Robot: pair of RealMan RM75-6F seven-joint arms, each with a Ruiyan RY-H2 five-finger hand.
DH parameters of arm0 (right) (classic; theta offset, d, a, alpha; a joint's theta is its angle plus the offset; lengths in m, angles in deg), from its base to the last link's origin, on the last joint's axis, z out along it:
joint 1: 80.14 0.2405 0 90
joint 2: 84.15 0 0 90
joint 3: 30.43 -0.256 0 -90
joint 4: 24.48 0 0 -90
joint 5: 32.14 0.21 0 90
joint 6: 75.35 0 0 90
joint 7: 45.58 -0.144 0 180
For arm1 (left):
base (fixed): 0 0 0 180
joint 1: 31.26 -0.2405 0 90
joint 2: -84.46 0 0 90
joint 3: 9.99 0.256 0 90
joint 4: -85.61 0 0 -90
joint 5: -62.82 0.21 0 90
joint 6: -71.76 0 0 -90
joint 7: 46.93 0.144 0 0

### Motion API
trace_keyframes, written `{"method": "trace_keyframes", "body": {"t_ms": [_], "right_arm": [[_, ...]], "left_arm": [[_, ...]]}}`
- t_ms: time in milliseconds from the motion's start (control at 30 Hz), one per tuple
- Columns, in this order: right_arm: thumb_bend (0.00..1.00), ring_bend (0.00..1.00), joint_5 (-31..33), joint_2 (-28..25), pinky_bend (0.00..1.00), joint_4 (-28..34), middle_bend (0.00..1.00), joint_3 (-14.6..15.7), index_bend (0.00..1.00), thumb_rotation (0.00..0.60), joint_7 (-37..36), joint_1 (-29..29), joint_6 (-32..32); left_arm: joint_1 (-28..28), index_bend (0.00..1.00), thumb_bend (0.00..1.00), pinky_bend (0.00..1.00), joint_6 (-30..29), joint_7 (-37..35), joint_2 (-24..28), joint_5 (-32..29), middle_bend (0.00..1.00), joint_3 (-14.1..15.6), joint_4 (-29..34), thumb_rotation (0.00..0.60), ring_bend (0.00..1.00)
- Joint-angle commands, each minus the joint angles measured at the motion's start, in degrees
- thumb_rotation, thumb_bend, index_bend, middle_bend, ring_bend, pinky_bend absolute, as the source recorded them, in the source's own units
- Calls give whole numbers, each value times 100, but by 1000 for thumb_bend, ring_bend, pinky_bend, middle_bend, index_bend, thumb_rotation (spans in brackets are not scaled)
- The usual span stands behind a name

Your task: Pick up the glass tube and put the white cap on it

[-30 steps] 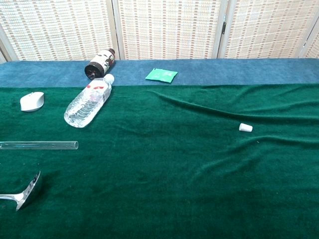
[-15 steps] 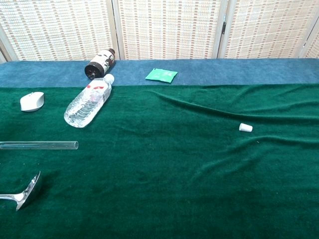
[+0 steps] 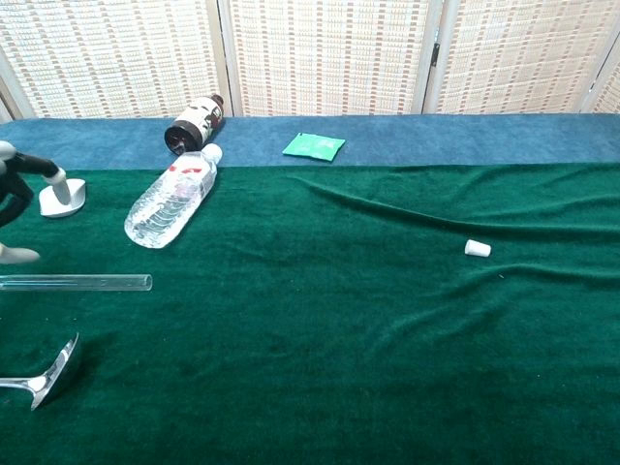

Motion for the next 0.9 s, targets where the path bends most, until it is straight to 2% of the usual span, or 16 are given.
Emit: {"method": "trace_keyframes", "body": {"t_ms": [33, 267, 667, 900], "right_arm": [[355, 173, 16, -2, 114, 3, 74, 1, 0, 220, 2, 24, 45], [354, 178, 35, -35, 114, 10, 74, 0, 0, 220, -28, 30, 62], [354, 181, 97, -8, 117, -15, 74, 27, 0, 219, -62, 51, 163], [354, 183, 131, -9, 117, -22, 74, 36, 0, 219, -76, 48, 187]], "left_arm": [[133, 402, 214, 767, 136, 113, -212, -179, 855, 11, -122, 600, 816], [320, 438, 217, 812, 344, 334, -581, -580, 915, 18, -379, 600, 875], [493, 481, 289, 813, 501, 539, -1013, -1001, 923, 134, -818, 600, 880], [497, 486, 311, 813, 537, 497, -1088, -1212, 927, 175, -1015, 600, 885]]}}
